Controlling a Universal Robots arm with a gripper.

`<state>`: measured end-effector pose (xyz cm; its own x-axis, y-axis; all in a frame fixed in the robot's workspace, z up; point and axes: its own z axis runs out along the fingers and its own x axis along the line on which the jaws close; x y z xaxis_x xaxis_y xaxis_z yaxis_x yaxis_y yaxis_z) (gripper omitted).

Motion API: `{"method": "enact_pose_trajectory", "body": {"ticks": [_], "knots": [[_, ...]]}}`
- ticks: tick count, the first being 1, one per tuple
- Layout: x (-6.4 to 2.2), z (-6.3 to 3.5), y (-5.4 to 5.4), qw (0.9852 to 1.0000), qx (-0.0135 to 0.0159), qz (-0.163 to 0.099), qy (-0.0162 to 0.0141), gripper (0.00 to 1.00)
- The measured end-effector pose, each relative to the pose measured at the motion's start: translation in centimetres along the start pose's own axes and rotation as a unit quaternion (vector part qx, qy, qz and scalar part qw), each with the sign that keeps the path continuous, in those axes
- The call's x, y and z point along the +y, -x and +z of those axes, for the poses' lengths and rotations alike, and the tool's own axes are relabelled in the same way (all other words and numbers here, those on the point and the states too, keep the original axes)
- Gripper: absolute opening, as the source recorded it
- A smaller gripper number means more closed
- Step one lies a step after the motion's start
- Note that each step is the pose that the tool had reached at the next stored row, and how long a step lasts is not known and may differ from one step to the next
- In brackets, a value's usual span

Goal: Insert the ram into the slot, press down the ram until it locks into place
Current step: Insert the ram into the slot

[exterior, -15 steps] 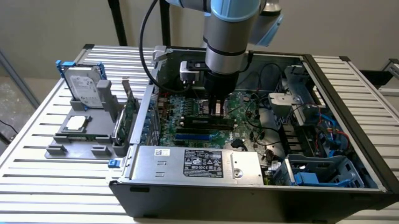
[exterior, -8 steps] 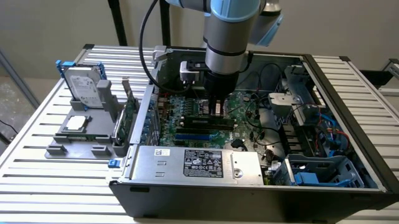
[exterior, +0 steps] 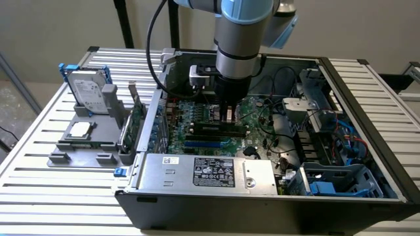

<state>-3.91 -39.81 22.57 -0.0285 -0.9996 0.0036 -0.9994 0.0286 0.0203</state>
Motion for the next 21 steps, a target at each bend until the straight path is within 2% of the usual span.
{"method": "enact_pose_trajectory", "body": {"ticks": [9, 10, 11, 12, 13, 15, 21], "knots": [[0.27, 0.09, 0.0, 1.0000, -0.0003, 0.001, -0.0036, 0.13], [0.31, 0.08, 0.0, 1.0000, -0.0001, 0.002, -0.0039, 0.15], [0.35, 0.08, 0.0, 1.0000, -0.0002, 0.002, -0.0043, 0.21], [0.37, 0.08, 0.0, 1.0000, -0.0002, 0.002, -0.0044, 0.21], [0.37, 0.08, 0.0, 1.0000, -0.0002, 0.002, -0.0044, 0.28], [0.38, 0.02, 0.0, 1.0000, -0.0001, 0.002, -0.0044, 0.28], [0.42, -1.81, 0.0, 1.0000, -0.0004, 0.002, -0.0042, 0.28]]}}
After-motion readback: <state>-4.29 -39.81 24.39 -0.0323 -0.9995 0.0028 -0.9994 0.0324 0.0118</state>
